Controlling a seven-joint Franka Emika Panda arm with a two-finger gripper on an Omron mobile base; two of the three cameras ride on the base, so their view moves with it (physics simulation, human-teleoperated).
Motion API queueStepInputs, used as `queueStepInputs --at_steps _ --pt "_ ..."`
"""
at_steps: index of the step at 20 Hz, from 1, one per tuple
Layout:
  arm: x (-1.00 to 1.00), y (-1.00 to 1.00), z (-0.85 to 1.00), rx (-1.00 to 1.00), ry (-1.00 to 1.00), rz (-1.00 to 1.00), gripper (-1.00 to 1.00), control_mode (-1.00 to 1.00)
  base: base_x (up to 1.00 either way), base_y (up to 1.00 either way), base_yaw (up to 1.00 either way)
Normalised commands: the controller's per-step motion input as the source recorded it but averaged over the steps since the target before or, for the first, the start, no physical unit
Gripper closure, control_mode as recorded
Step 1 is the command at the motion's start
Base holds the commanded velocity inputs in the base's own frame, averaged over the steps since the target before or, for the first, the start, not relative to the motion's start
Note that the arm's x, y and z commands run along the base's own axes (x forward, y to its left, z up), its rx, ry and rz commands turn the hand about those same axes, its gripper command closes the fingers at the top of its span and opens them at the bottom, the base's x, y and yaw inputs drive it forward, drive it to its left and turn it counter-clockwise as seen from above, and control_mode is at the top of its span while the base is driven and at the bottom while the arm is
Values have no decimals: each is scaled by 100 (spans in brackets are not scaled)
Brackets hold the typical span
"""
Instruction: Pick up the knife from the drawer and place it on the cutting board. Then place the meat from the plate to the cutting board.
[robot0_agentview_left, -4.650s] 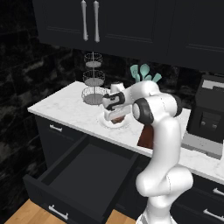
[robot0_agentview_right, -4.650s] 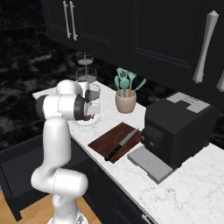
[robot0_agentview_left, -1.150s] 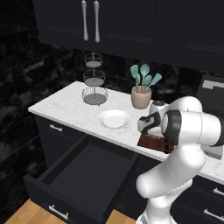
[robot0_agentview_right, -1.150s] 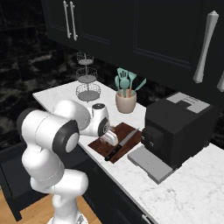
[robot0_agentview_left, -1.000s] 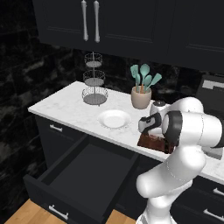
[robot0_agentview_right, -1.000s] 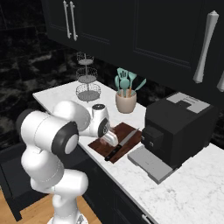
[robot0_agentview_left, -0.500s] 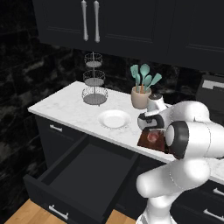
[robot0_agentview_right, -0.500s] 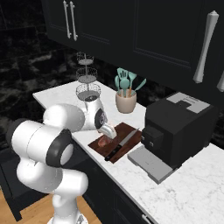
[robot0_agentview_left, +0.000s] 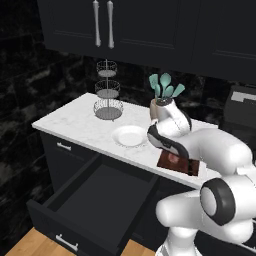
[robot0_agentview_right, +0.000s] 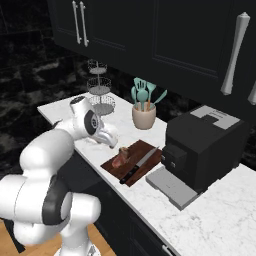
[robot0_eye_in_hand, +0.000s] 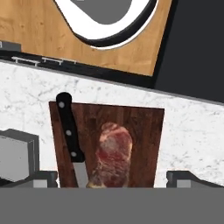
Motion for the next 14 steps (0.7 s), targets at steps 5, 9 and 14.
queueStepInputs --at_steps 5,9,14 --pt "-58 56 65 0 0 22 -100 -100 0 0 0" --pt "-74 57 59 4 0 23 -100 -100 0 0 0" --pt "-71 24 28 9 0 15 -100 -100 0 0 0"
